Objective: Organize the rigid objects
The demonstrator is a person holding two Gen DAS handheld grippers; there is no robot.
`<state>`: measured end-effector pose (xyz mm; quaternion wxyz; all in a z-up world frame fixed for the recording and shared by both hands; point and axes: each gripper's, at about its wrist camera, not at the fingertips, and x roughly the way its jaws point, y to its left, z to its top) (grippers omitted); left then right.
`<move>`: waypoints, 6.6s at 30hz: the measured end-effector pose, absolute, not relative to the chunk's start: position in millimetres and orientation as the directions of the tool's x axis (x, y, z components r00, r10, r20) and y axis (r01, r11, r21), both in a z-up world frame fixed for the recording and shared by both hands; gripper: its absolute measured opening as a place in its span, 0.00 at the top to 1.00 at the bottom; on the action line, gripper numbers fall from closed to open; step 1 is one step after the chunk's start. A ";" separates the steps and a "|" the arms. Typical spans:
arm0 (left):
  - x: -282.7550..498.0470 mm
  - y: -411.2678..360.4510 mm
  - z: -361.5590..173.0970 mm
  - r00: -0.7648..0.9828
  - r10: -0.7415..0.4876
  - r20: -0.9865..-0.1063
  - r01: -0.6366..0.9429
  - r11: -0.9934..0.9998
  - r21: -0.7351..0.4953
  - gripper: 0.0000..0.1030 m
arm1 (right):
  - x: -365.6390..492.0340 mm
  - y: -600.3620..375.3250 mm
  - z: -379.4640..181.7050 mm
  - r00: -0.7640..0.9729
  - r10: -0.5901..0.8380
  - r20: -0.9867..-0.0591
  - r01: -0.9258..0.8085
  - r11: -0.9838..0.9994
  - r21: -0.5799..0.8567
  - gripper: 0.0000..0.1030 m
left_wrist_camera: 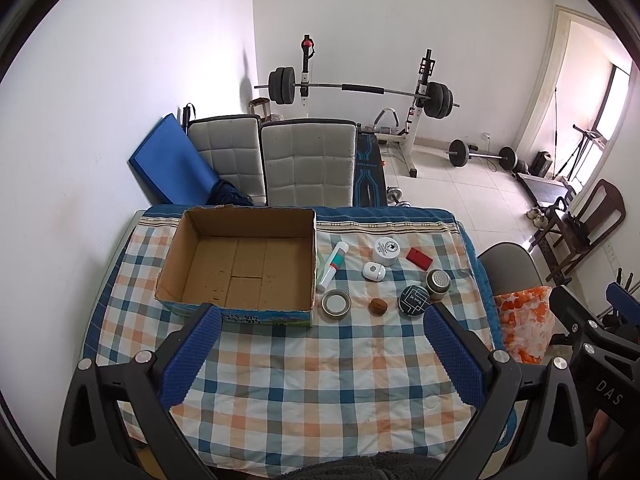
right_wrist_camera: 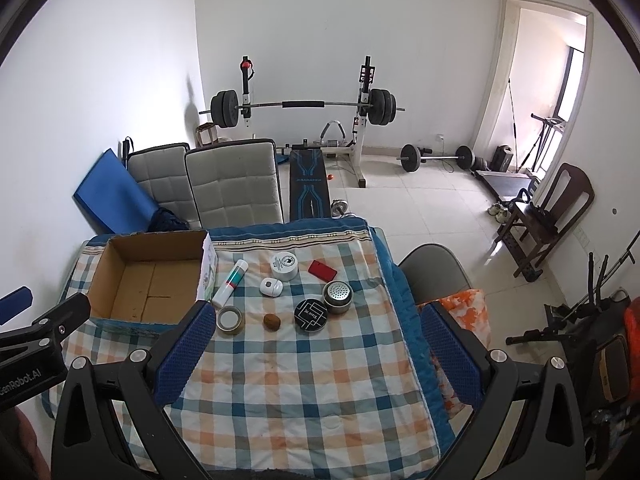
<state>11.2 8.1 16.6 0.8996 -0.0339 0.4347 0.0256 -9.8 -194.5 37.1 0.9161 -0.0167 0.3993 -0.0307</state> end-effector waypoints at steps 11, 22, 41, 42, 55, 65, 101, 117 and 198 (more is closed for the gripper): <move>13.0 6.5 18.9 0.627 0.022 -0.778 -0.076 0.997 -0.033 0.00 | -7.0 -195.7 41.5 0.688 -0.070 -0.722 0.050 0.998 -0.049 0.00; 14.1 6.2 19.8 0.627 0.020 -0.778 -0.075 0.997 -0.035 0.00 | -7.9 -196.8 41.2 0.688 -0.072 -0.723 0.052 0.997 -0.050 0.00; 14.2 -2.4 20.8 0.638 0.017 -0.770 -0.071 0.997 -0.037 0.00 | -2.6 -197.2 43.2 0.697 -0.071 -0.713 0.049 0.997 -0.051 0.00; 14.0 -2.4 20.3 0.638 0.016 -0.770 -0.071 0.997 -0.037 0.00 | -2.1 -197.2 43.1 0.696 -0.070 -0.715 0.049 0.998 -0.049 0.00; 86.4 -21.2 -24.0 0.560 0.045 -0.828 -0.057 0.998 0.016 0.00 | 70.1 -242.3 -27.8 0.513 -0.021 -0.858 0.065 0.998 0.015 0.00; 232.0 -77.5 -174.1 0.268 0.034 -0.963 0.033 0.999 0.044 0.00 | 234.0 -298.4 -223.8 0.136 0.065 -0.989 0.136 0.987 0.084 0.00; 288.2 -197.6 -380.7 -0.179 -0.103 -0.978 0.222 0.965 -0.142 0.08 | 241.2 -400.9 -403.3 -0.158 0.102 -0.982 0.323 0.945 0.046 0.29; 282.9 -175.6 -391.9 -0.132 -0.033 -0.991 0.236 0.970 -0.063 0.24 | 244.7 -371.3 -410.7 -0.187 0.131 -0.974 0.260 0.962 0.080 0.28; 367.1 238.7 -356.5 -0.185 -0.364 -0.913 -0.226 0.920 -0.321 0.27 | 393.6 124.8 -368.1 -0.138 0.125 -0.983 -0.164 0.975 0.147 0.22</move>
